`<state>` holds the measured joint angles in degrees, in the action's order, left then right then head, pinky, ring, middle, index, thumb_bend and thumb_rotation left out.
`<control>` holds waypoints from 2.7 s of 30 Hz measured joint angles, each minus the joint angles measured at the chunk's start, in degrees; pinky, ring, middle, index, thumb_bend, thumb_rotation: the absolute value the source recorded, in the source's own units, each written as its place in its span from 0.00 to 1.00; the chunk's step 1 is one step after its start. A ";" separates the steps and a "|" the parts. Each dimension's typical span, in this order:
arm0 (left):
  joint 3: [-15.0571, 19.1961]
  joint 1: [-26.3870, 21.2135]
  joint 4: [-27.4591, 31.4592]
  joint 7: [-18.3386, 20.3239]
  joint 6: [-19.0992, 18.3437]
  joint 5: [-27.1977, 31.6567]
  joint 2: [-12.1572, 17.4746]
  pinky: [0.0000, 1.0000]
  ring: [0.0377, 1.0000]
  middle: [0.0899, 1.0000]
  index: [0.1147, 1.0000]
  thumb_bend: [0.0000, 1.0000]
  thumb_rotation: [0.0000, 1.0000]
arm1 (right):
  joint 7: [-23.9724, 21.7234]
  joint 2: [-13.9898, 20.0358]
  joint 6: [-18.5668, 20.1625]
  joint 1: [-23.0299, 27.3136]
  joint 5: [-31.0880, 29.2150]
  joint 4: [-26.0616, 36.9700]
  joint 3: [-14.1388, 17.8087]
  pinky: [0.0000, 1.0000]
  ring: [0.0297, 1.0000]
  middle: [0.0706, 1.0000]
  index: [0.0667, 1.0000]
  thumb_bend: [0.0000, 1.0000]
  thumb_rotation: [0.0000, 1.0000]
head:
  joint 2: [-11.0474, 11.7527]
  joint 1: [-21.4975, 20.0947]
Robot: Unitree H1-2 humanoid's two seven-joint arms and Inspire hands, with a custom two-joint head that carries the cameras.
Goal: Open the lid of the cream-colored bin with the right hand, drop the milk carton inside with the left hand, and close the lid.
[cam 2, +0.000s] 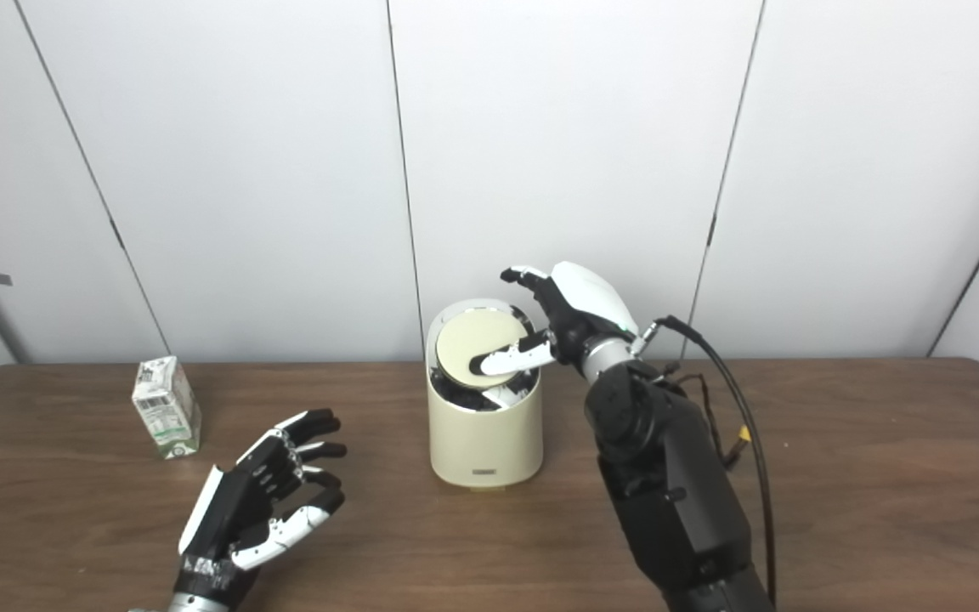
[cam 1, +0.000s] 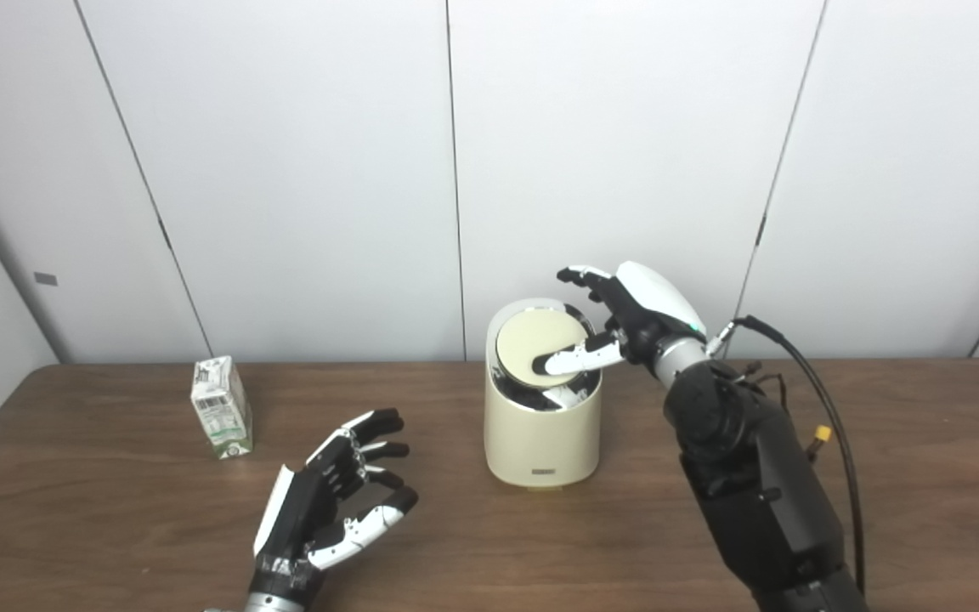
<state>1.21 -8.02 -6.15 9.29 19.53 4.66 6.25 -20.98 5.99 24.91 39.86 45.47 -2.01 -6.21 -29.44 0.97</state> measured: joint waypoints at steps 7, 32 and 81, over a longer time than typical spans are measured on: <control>-0.03 0.01 -0.01 0.19 0.00 0.21 0.01 0.57 0.71 0.79 0.81 0.68 0.22 | 6.49 3.01 -10.71 -3.71 -16.58 0.09 5.74 0.59 0.77 0.83 0.83 0.73 0.34 | 0.00 0.00; -0.44 0.10 -0.08 0.17 -0.36 0.04 -0.03 0.57 0.71 0.79 0.80 0.69 0.23 | 7.13 9.21 -18.08 -24.54 -30.86 8.44 4.98 0.70 0.85 0.91 0.91 0.88 0.27 | 0.88 0.62; 7.55 -5.32 14.79 -4.06 -15.50 -6.91 10.58 0.58 0.64 0.68 0.69 0.72 0.15 | 9.27 11.66 -14.86 -28.60 -34.09 12.45 7.13 0.41 0.70 0.81 0.82 0.94 0.29 | 10.37 25.93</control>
<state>8.76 -13.35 8.64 5.24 4.03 -2.25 16.82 -11.71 17.65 10.05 11.26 11.38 10.44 0.92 -19.07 26.90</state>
